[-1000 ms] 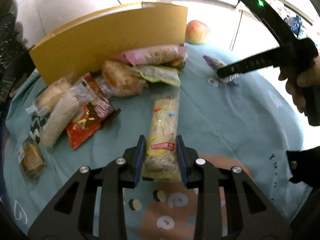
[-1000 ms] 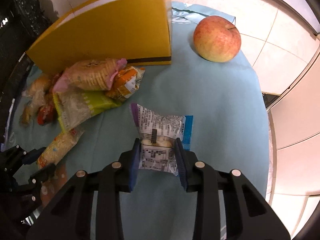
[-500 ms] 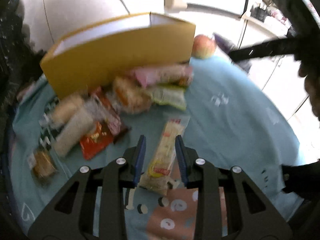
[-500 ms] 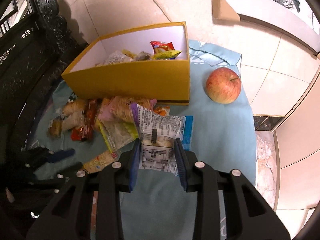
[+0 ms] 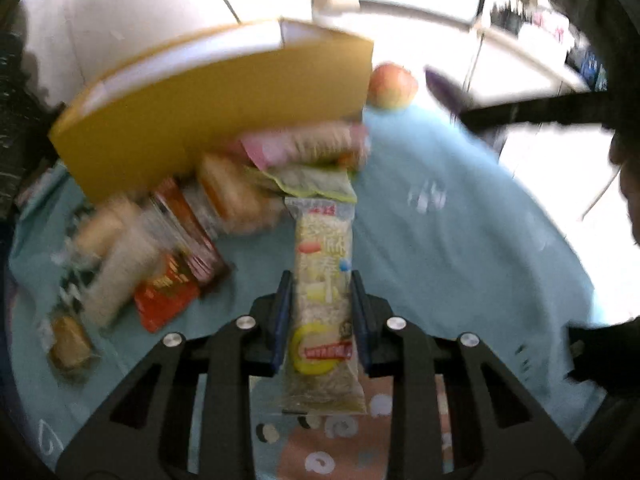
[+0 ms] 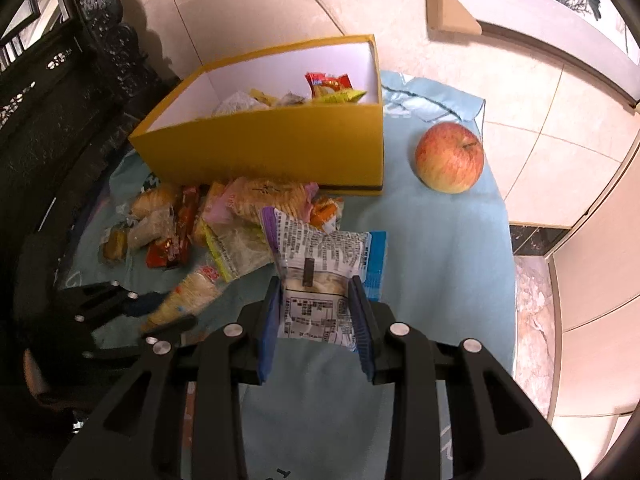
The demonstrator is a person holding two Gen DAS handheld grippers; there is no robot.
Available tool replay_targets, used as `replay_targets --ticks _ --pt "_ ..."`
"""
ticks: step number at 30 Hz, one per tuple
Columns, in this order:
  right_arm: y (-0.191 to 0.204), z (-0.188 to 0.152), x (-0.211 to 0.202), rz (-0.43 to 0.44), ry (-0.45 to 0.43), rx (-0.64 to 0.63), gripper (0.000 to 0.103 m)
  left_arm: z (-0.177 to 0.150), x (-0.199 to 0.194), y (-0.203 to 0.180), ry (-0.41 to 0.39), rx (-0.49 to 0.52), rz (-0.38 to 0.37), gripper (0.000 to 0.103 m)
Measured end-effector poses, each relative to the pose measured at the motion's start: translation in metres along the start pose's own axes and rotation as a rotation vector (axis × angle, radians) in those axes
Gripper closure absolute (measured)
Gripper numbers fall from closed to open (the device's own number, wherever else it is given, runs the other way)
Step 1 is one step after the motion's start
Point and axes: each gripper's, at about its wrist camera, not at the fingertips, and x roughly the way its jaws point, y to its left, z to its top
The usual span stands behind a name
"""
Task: Organize snacks
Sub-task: 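Carry both packets over the yellow box and open both tools to drop them, then grasp the clear bread stick packet with the left tool while the right grasps the pink cracker bag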
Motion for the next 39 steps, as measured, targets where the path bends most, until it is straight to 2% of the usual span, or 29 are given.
replay_targets --ticks 4,6,19,25,30,31,33,34,35,37,39 --pt "0.008 0.008 -0.007 -0.005 -0.026 -0.028 0.069 0.022 -0.034 0.009 -0.115 -0.038 0.014 0.076" --pt "0.013 0.014 -0.01 -0.003 -0.042 -0.045 0.069 0.033 -0.046 0.011 -0.148 -0.041 0.02 0.076" --pt "0.033 0.053 -0.029 -0.003 -0.128 -0.121 0.069 0.088 -0.07 0.044 -0.255 -0.117 0.084 0.076" --pt "0.037 0.095 -0.04 -0.001 -0.188 -0.152 0.069 0.132 -0.076 0.061 -0.315 -0.128 0.116 0.076" --pt "0.034 0.159 -0.041 -0.011 -0.242 -0.141 0.069 0.191 -0.073 0.086 -0.344 -0.146 0.157 0.075" --pt "0.032 0.173 -0.038 -0.012 -0.244 -0.127 0.069 0.202 -0.068 0.091 -0.33 -0.154 0.167 0.072" --pt "0.022 0.205 -0.019 0.026 -0.209 -0.053 0.064 0.219 -0.055 0.104 -0.303 -0.182 0.213 0.028" --pt "0.016 0.215 -0.008 0.033 -0.176 -0.018 0.051 0.223 -0.046 0.114 -0.284 -0.219 0.254 0.008" --pt "0.012 0.219 -0.003 0.01 -0.165 -0.001 0.045 0.224 -0.042 0.122 -0.271 -0.247 0.266 0.008" --pt "0.007 0.219 0.003 -0.016 -0.162 0.01 0.043 0.217 -0.036 0.137 -0.231 -0.299 0.271 0.008" --pt "0.003 0.205 0.006 0.008 -0.152 0.016 0.041 0.203 -0.038 0.143 -0.227 -0.317 0.267 0.008"
